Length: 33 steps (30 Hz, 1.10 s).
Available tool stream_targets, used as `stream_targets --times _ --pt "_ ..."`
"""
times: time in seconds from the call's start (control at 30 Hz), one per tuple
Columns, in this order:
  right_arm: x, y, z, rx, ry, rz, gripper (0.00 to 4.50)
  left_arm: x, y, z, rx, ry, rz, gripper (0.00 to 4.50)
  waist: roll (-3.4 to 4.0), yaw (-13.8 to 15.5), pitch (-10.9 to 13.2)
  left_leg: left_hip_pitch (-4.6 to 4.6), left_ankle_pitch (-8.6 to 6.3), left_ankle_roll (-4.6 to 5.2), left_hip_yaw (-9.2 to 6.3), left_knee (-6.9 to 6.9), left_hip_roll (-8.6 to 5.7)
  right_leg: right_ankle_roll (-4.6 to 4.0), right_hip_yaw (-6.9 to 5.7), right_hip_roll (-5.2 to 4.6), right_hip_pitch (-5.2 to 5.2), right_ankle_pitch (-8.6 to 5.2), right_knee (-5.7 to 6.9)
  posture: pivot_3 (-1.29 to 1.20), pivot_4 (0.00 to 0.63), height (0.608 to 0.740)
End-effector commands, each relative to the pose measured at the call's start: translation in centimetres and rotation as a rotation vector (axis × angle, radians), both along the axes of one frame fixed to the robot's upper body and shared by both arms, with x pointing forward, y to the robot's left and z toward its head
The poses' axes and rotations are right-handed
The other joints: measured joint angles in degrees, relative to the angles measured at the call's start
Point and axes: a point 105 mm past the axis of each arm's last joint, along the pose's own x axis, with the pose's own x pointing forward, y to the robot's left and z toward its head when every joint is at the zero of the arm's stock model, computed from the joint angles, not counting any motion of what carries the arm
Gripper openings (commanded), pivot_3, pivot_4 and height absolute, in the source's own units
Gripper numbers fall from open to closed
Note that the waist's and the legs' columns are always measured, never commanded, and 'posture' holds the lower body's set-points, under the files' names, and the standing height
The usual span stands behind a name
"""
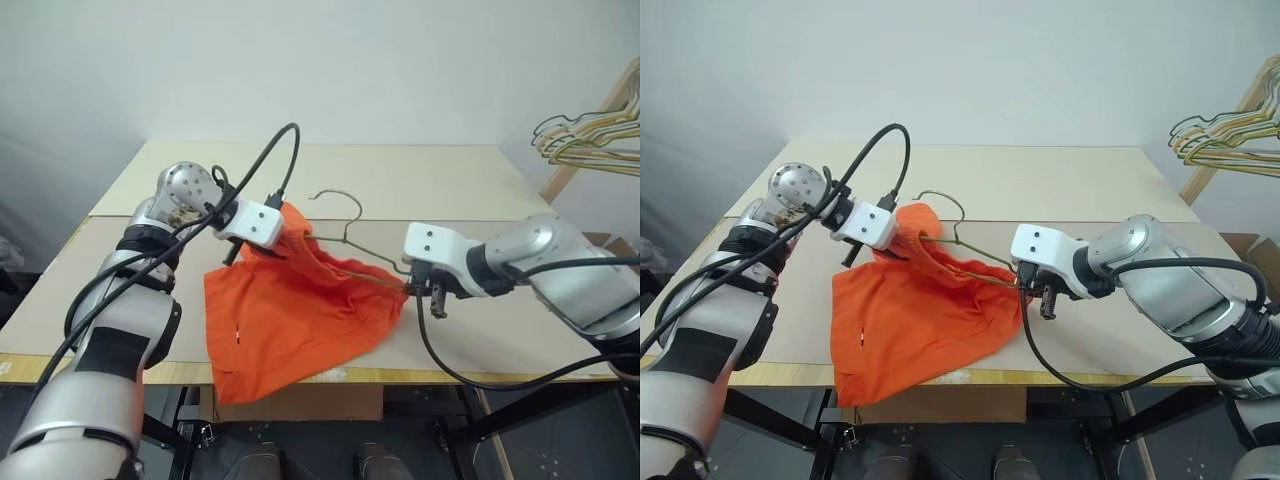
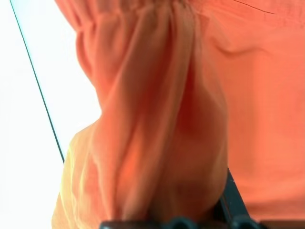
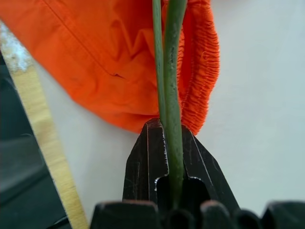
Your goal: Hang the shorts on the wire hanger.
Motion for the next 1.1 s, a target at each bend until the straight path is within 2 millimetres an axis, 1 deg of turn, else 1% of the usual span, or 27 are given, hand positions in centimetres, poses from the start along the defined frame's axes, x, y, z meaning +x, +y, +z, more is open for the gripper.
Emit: stream_targets --times 0.03,0.07,0.13,0.23,0.37,0.4,0.43,0.5,0.57,0.63,0.7,0.77,0.83,0.9,1.03,1.1 --pt "0.7 -1.2 1.3 -0.02 -0.124 -0.01 0.0 0.2 -0.4 1.6 -0.019 -0.032 -0.008 0.01 0.0 0.02 0.0 -0.01 0.0 0.0 0.0 0.0 0.0 0.0 0.0 0.0 0.0 0.0 -0.01 0.04 0.0 0.74" --pt "0.5 -1.4 1.4 -0.023 -0.13 -0.009 0.57 0.2 -0.4 1.7 -0.03 -0.023 -0.003 0.0 0.0 0.06 0.0 -0.04 0.0 0.0 0.0 0.02 -0.01 0.01 0.0 0.0 -0.01 0.0 -0.01 0.03 0.0 0.74" --pt "0.2 -2.4 1.7 -0.017 -0.144 -0.039 1.08 0.1 -0.4 1.8 -0.054 0.006 0.008 0.0 0.0 0.21 0.0 -0.08 0.0 0.0 -0.02 0.05 -0.01 0.01 -0.02 -0.01 -0.01 0.0 -0.01 0.03 0.0 0.74" --pt "-0.2 -4.2 1.7 0.015 -0.146 -0.143 2.21 0.1 -0.1 1.7 -0.065 0.029 0.024 0.0 0.0 0.09 0.0 -0.13 0.0 0.0 -0.02 0.13 -0.02 0.03 -0.02 -0.02 -0.01 0.01 -0.02 0.03 0.0 0.74" --pt "-1.2 -7.2 1.1 0.08 -0.139 -0.308 3.63 0.1 0.4 1.6 -0.059 0.038 0.042 0.0 -0.01 0.04 0.0 -0.09 0.0 0.0 -0.06 0.24 -0.01 0.04 -0.03 0.0 0.06 0.03 0.04 0.03 0.0 0.74" --pt "-1.4 -7.7 0.9 0.093 -0.139 -0.34 4.06 0.1 0.5 1.5 -0.058 0.042 0.043 0.0 -0.01 0.03 0.0 -0.11 0.0 0.0 -0.06 0.28 -0.01 0.05 -0.03 0.0 0.07 0.03 0.06 0.03 0.0 0.74" --pt "-1.8 -8.4 0.6 0.124 -0.128 -0.389 4.37 0.1 0.5 1.5 -0.058 0.043 0.046 0.0 -0.01 -0.03 0.0 -0.09 0.0 0.0 -0.05 0.34 -0.02 0.06 -0.02 0.0 0.08 0.05 0.09 0.03 0.0 0.74" --pt "-2.4 -8.9 -0.3 0.192 -0.11 -0.451 4.44 0.1 0.5 1.5 -0.063 0.043 0.051 0.0 -0.01 -0.14 -0.01 -0.08 0.0 0.0 -0.06 0.42 -0.01 0.09 0.0 0.0 0.11 0.1 0.1 0.03 0.0 0.74" --pt "-2.9 -8.9 -1.0 0.267 -0.096 -0.481 4.44 0.2 0.5 1.6 -0.069 0.045 0.057 0.0 -0.06 -0.16 -0.02 -0.02 0.0 0.01 -0.09 0.46 0.0 0.15 -0.01 0.03 0.2 0.17 0.08 0.03 0.0 0.74" --pt "-3.4 -8.0 -2.8 0.391 -0.069 -0.493 4.44 0.2 0.4 1.6 -0.075 0.049 0.06 0.0 -0.09 -0.17 -0.03 0.2 0.0 0.01 -0.11 0.49 -0.02 0.33 0.01 0.03 0.44 0.11 0.07 0.04 0.0 0.74" --pt "-3.6 -6.3 -4.6 0.517 -0.046 -0.508 4.44 0.2 0.3 1.6 -0.082 0.056 0.062 0.0 -0.1 -0.27 -0.04 0.47 0.0 0.0 -0.2 0.49 0.01 0.55 -0.06 0.05 0.79 -0.02 0.01 0.04 0.0 0.74" --pt "-3.6 -4.6 -5.8 0.604 -0.03 -0.504 4.44 0.2 0.2 1.6 -0.088 0.061 0.064 0.0 -0.04 -0.4 -0.02 0.54 0.0 0.0 -0.21 0.48 0.0 0.57 -0.06 0.06 0.85 -0.03 0.01 0.04 0.0 0.74" --pt "-3.1 -2.7 -6.3 0.74 -0.004 -0.52 4.44 0.2 0.1 1.8 -0.104 0.07 0.075 0.0 -0.03 -0.66 -0.02 0.53 0.0 0.01 -0.19 0.47 -0.02 0.58 -0.01 0.05 0.83 -0.03 0.04 0.05 0.0 0.74" --pt "-2.5 -1.1 -6.2 0.854 0.019 -0.528 4.44 0.3 0.1 2.0 -0.114 0.075 0.083 0.0 -0.03 -0.84 -0.02 0.51 0.0 0.01 -0.23 0.47 -0.01 0.56 -0.04 0.06 0.83 -0.01 0.03 0.05 0.0 0.74" --pt "-1.0 0.2 -6.0 0.955 0.033 -0.577 4.44 0.3 0.2 2.2 -0.118 0.079 0.09 0.0 -0.03 -0.99 -0.02 0.48 0.0 0.01 -0.25 0.46 -0.01 0.35 -0.06 0.06 0.83 0.12 0.01 0.05 0.0 0.74" --pt "-0.2 0.7 -6.7 0.92 0.035 -0.597 4.44 0.4 0.2 2.3 -0.121 0.079 0.094 0.0 -0.03 -1.1 -0.02 0.47 0.0 0.01 -0.26 0.46 -0.02 0.31 -0.07 0.06 0.83 0.14 0.0 0.06 0.0 0.74"
